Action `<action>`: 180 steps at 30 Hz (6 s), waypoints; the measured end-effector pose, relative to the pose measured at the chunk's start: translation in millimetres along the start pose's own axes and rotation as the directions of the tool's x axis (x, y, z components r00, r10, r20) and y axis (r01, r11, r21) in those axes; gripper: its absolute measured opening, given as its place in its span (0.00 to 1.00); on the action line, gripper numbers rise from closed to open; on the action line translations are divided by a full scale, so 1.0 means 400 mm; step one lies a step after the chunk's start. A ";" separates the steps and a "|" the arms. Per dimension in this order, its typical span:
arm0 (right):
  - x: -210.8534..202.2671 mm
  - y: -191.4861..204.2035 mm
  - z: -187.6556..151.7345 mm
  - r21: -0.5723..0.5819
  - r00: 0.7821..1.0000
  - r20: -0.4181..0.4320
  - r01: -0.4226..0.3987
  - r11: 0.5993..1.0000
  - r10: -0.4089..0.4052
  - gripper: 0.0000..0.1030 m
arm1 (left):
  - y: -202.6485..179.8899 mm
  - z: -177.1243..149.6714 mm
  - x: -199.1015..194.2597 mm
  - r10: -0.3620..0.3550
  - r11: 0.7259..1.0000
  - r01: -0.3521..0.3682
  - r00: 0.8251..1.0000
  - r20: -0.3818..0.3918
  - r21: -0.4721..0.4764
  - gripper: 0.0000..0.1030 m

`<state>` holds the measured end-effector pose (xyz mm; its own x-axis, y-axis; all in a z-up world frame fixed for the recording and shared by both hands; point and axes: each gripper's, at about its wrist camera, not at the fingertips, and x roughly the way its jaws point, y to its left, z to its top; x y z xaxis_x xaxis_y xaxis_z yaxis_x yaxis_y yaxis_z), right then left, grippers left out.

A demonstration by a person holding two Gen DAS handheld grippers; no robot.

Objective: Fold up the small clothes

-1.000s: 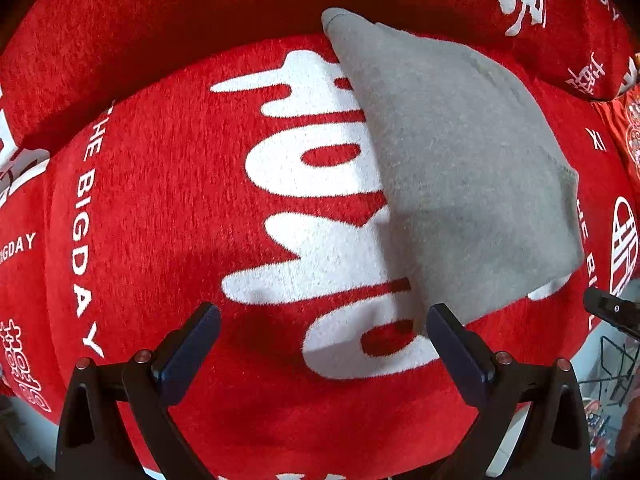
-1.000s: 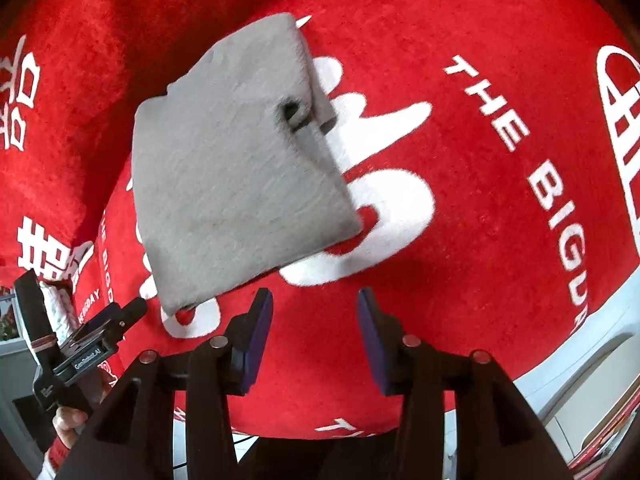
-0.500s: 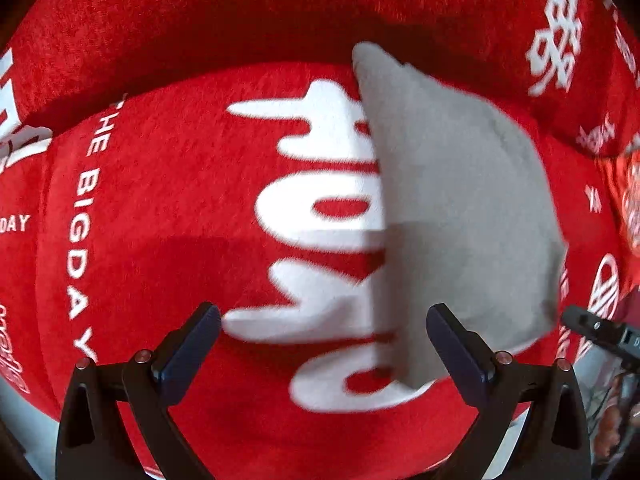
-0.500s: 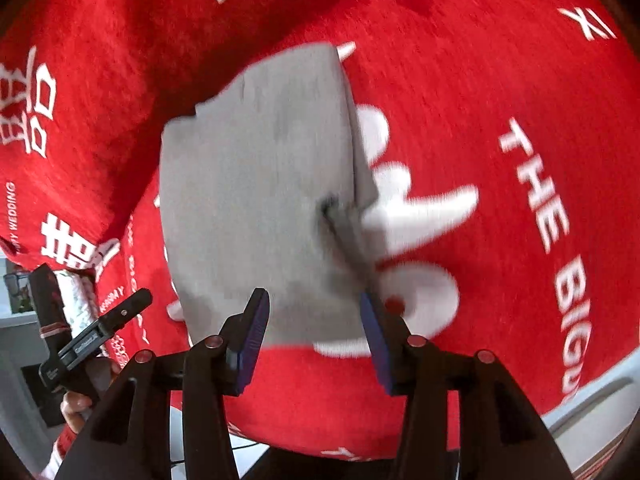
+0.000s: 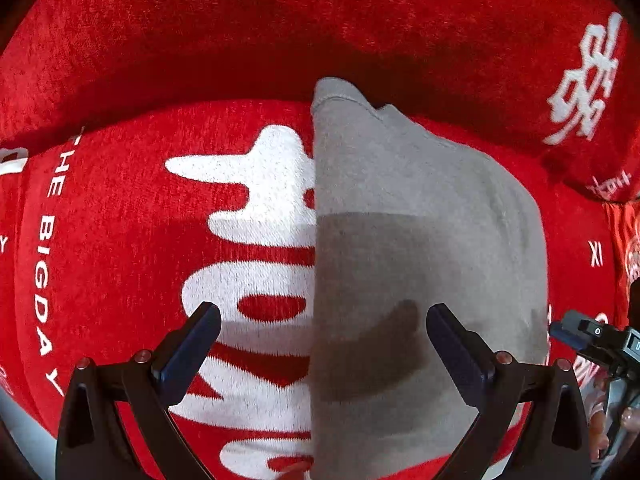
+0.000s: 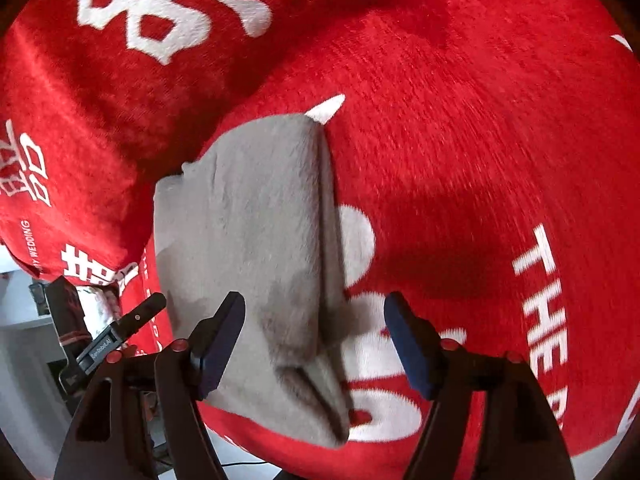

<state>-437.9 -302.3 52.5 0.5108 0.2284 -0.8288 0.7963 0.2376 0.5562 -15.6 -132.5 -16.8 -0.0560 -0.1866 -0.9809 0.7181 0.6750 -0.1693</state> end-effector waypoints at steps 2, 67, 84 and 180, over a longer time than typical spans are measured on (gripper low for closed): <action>0.010 -0.011 0.017 -0.002 1.000 -0.011 -0.018 1.000 0.018 0.78 | 0.009 0.007 0.000 0.001 1.000 -0.001 1.000 0.008 -0.008 1.00; 0.226 0.245 -0.198 0.041 0.960 -0.163 -0.224 0.974 0.228 0.21 | 0.363 -0.175 -0.126 -0.145 0.988 0.147 0.989 0.035 -0.051 0.46; 0.195 0.294 -0.213 -0.344 0.975 -0.012 0.204 0.916 -0.221 0.22 | 0.334 -0.196 -0.093 0.114 0.992 -0.118 0.990 0.080 0.050 0.64; -0.100 0.628 -0.476 -0.350 0.886 0.153 0.463 0.814 -0.438 1.00 | 0.213 -0.360 -0.505 0.182 0.983 -0.182 0.983 0.014 0.015 0.98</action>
<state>-319.9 -72.2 236.9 0.1529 -0.0465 -0.9871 0.7715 0.6299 0.0898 -43.1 65.6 153.2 0.0855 -0.0705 -0.9938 0.7269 0.6866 0.0138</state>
